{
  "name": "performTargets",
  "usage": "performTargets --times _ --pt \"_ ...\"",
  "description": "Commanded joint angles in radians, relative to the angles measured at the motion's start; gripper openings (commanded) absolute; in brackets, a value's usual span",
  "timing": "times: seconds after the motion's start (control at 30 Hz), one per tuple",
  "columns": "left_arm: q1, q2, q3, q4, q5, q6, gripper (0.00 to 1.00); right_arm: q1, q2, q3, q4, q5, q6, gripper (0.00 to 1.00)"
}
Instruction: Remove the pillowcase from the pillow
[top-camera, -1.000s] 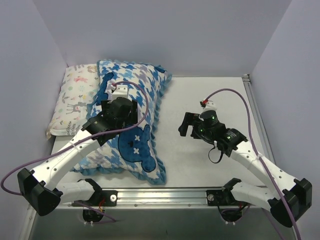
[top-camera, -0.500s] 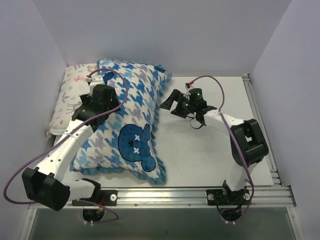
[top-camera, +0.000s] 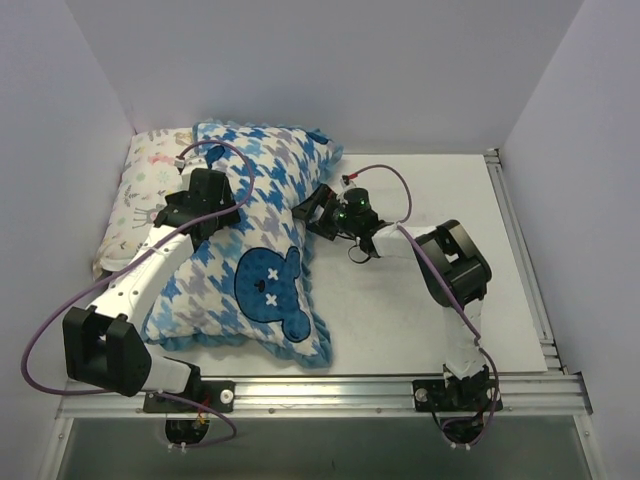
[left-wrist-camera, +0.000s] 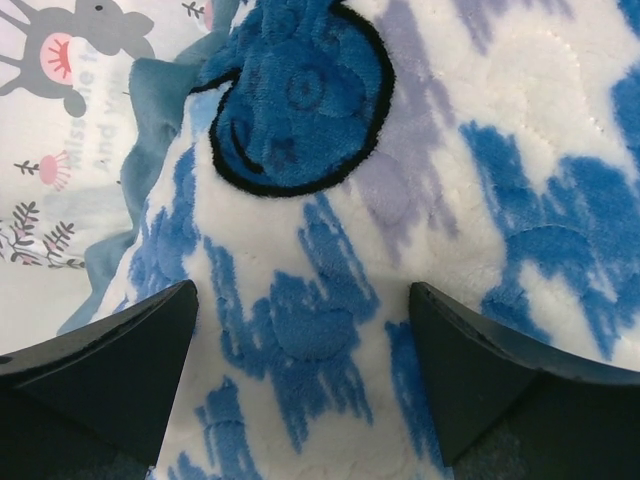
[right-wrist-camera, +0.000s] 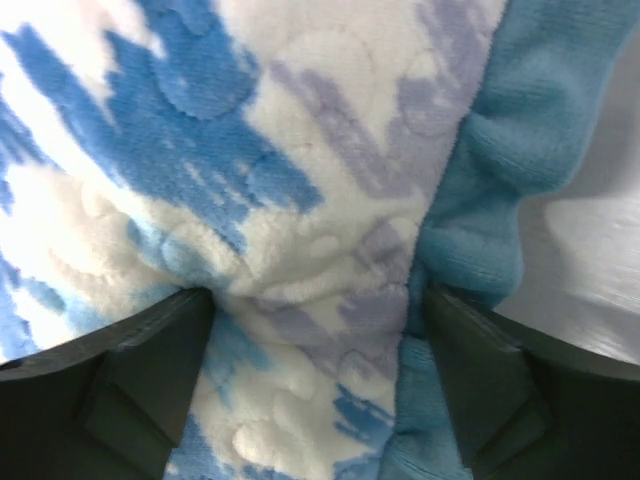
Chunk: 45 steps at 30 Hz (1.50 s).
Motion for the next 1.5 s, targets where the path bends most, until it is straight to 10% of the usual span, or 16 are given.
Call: performTargets --times 0.0,0.13,0.23,0.47,0.87,1.47 --pt "0.003 0.022 -0.033 0.049 0.044 -0.024 0.95 0.02 -0.011 -0.004 0.165 0.012 0.078 0.83" --pt "0.003 0.022 -0.069 0.071 0.06 -0.035 0.93 0.023 -0.013 0.01 0.216 -0.017 0.114 0.21" --pt "0.003 0.022 -0.078 0.08 0.07 -0.042 0.93 0.026 -0.027 0.021 0.205 -0.032 0.106 0.0" --pt "-0.008 0.019 -0.078 0.092 0.101 -0.042 0.89 0.025 -0.235 -0.081 0.133 -0.008 0.01 0.0" --pt "-0.295 -0.07 -0.105 0.384 0.359 -0.041 0.92 0.198 -0.847 0.051 -0.517 0.323 -0.473 0.0" --pt "-0.246 -0.344 0.132 -0.001 0.101 -0.06 0.98 0.106 -0.251 0.263 -0.628 0.379 -0.403 0.0"
